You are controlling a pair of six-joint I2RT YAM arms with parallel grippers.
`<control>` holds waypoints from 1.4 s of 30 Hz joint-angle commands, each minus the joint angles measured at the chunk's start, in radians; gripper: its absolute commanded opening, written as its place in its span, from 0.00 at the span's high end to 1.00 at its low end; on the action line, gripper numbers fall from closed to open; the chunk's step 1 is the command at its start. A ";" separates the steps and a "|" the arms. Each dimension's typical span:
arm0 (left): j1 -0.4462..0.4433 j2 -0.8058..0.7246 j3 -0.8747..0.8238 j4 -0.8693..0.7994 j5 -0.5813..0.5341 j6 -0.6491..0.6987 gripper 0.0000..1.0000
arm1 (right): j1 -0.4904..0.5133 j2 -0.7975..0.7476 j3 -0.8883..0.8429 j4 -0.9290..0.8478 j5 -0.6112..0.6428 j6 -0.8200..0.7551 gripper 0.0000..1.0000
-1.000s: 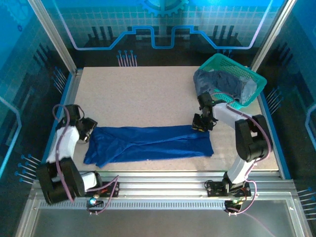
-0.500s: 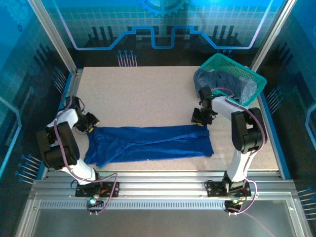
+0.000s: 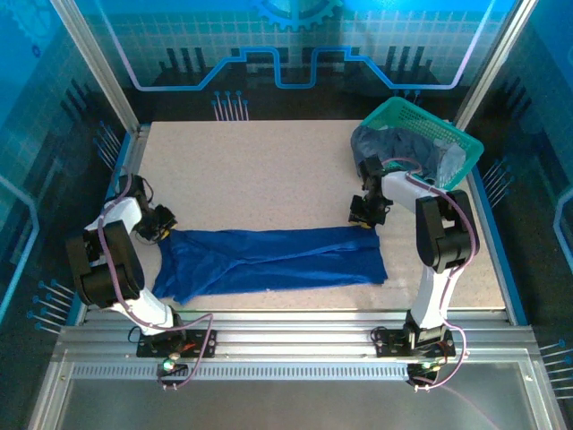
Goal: Fold and stack the t-shirts
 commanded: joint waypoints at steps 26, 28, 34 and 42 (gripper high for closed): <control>0.006 -0.083 -0.007 -0.010 0.031 -0.017 1.00 | -0.096 -0.043 -0.045 -0.008 0.006 0.012 0.67; 0.004 -0.084 -0.002 -0.013 0.032 -0.021 1.00 | -0.091 -0.060 -0.054 -0.010 0.020 0.015 0.67; 0.006 -0.083 0.006 -0.015 0.040 -0.028 1.00 | -0.081 -0.094 -0.049 -0.055 0.083 0.017 0.69; 0.005 -0.080 0.009 -0.013 0.044 -0.029 1.00 | -0.060 -0.114 -0.048 -0.038 0.037 -0.008 0.69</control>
